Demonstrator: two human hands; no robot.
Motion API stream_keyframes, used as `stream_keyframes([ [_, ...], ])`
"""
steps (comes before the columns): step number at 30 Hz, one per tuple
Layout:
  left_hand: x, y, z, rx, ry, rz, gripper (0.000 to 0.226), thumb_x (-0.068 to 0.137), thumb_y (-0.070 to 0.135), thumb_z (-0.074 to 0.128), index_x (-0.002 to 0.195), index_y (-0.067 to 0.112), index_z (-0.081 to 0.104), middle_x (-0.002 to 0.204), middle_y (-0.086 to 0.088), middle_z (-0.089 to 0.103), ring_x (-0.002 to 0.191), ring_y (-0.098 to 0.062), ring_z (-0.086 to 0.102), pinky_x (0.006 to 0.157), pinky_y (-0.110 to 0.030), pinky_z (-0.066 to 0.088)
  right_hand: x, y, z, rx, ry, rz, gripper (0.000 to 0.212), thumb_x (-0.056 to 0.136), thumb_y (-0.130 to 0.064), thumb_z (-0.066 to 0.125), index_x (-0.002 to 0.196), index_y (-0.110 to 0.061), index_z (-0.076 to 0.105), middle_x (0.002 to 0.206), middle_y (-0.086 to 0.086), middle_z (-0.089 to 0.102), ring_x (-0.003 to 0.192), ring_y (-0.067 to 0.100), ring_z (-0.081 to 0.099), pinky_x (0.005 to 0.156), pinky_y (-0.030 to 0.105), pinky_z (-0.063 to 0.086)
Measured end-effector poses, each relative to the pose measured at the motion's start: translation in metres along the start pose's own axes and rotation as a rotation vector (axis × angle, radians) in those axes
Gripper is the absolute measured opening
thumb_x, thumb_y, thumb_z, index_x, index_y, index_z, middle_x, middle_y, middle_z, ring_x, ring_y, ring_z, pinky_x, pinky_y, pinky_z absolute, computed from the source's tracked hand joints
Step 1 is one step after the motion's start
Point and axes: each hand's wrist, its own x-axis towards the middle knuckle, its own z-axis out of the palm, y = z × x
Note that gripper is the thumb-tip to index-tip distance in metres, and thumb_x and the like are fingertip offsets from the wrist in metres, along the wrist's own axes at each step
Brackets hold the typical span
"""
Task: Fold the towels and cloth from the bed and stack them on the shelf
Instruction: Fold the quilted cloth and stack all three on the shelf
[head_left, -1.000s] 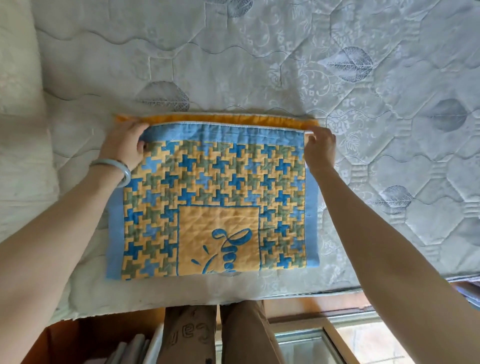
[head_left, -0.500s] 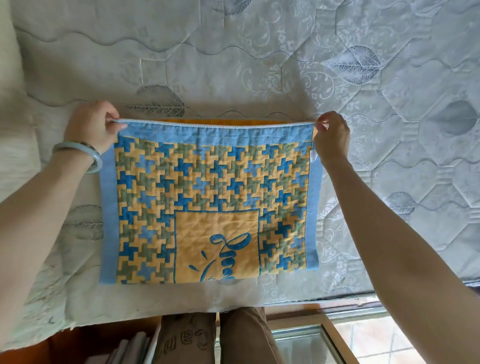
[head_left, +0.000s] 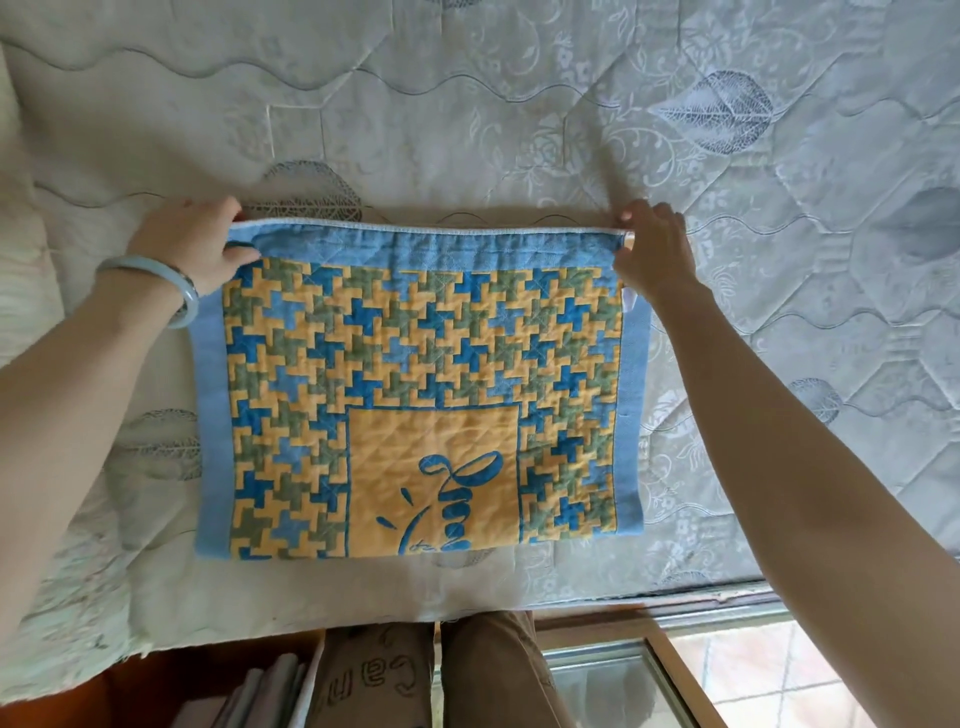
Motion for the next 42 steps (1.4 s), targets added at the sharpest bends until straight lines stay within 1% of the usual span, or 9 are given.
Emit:
stream_keyframes([
  [5, -0.007, 0.002, 0.002, -0.015, 0.033, 0.055, 0.040, 0.102, 0.030, 0.031, 0.081, 0.002, 0.050, 0.068, -0.018, 0.049, 0.083, -0.040, 0.048, 0.068, -0.042, 0.033, -0.001, 0.003, 0.001, -0.018, -0.027, 0.011, 0.034, 0.085, -0.004, 0.053, 0.118, -0.008, 0.058, 0.117, 0.022, 0.051, 0.117, 0.036, 0.045, 0.092, 0.040, 0.041],
  [14, -0.023, -0.011, -0.006, -0.072, 0.037, 0.116, 0.022, 0.095, 0.004, 0.048, 0.078, -0.009, 0.055, 0.077, -0.025, 0.048, 0.078, -0.045, 0.048, 0.072, -0.048, 0.035, -0.028, 0.011, -0.032, 0.105, 0.035, 0.086, 0.021, 0.079, -0.019, 0.072, 0.099, -0.010, 0.072, 0.104, 0.011, 0.070, 0.102, 0.026, 0.062, 0.079, 0.022, 0.038],
  [21, -0.099, -0.004, -0.081, -0.204, -0.035, 0.073, 0.023, 0.095, 0.012, 0.052, 0.076, 0.000, 0.055, 0.066, -0.016, 0.053, 0.062, -0.031, 0.049, 0.059, -0.038, 0.036, -0.102, 0.010, -0.113, 0.156, -0.022, 0.071, 0.018, 0.073, -0.019, 0.076, 0.087, -0.009, 0.071, 0.095, 0.010, 0.071, 0.095, 0.024, 0.063, 0.073, 0.021, 0.034],
  [23, -0.119, -0.006, -0.103, -0.222, -0.035, 0.038, 0.013, 0.092, 0.015, 0.057, 0.082, 0.007, 0.060, 0.071, -0.014, 0.059, 0.068, -0.033, 0.056, 0.066, -0.041, 0.044, -0.122, 0.005, -0.137, 0.194, -0.010, 0.087, 0.016, 0.070, -0.019, 0.078, 0.082, -0.012, 0.068, 0.091, 0.007, 0.069, 0.088, 0.020, 0.061, 0.071, 0.023, 0.036],
  [29, -0.165, 0.002, -0.210, -0.243, 0.186, -0.035, 0.013, 0.078, 0.027, 0.075, 0.086, 0.020, 0.068, 0.084, -0.006, 0.067, 0.079, -0.028, 0.058, 0.070, -0.032, 0.043, -0.168, -0.023, -0.234, 0.284, 0.146, 0.047, 0.029, 0.064, -0.018, 0.077, 0.056, -0.021, 0.049, 0.065, 0.003, 0.065, 0.068, 0.018, 0.065, 0.071, 0.036, 0.055],
  [32, -0.178, 0.006, -0.260, -0.294, 0.386, -0.016, 0.012, 0.079, 0.024, 0.074, 0.082, 0.015, 0.067, 0.074, -0.013, 0.063, 0.069, -0.029, 0.055, 0.058, -0.023, 0.039, -0.179, -0.037, -0.280, 0.369, 0.277, 0.029, 0.027, 0.064, -0.017, 0.077, 0.059, -0.020, 0.051, 0.050, -0.007, 0.056, 0.054, 0.002, 0.057, 0.055, 0.020, 0.044],
  [35, -0.185, 0.013, -0.301, -0.314, 0.586, 0.052, 0.012, 0.081, 0.019, 0.071, 0.086, 0.009, 0.067, 0.072, -0.016, 0.059, 0.072, -0.032, 0.058, 0.058, -0.012, 0.036, -0.188, -0.046, -0.318, 0.401, 0.429, -0.025, 0.015, 0.067, -0.014, 0.076, 0.075, -0.014, 0.064, 0.069, -0.003, 0.058, 0.073, 0.012, 0.055, 0.054, 0.020, 0.036],
  [39, -0.194, 0.018, -0.327, -0.311, 0.755, 0.083, 0.017, 0.083, 0.009, 0.064, 0.098, 0.002, 0.062, 0.096, -0.028, 0.062, 0.091, -0.043, 0.060, 0.079, -0.044, 0.046, -0.198, -0.046, -0.341, 0.452, 0.549, -0.096, 0.016, 0.071, -0.008, 0.071, 0.086, -0.007, 0.068, 0.073, -0.003, 0.061, 0.079, 0.014, 0.056, 0.059, 0.017, 0.036],
  [42, -0.202, 0.020, -0.317, -0.276, 0.712, 0.122, 0.012, 0.082, 0.001, 0.065, 0.093, -0.003, 0.063, 0.088, -0.026, 0.058, 0.088, -0.043, 0.058, 0.072, -0.037, 0.040, -0.205, -0.039, -0.334, 0.427, 0.573, -0.104, 0.013, 0.074, -0.003, 0.065, 0.085, -0.008, 0.068, 0.084, 0.007, 0.071, 0.081, 0.021, 0.061, 0.065, 0.021, 0.040],
])
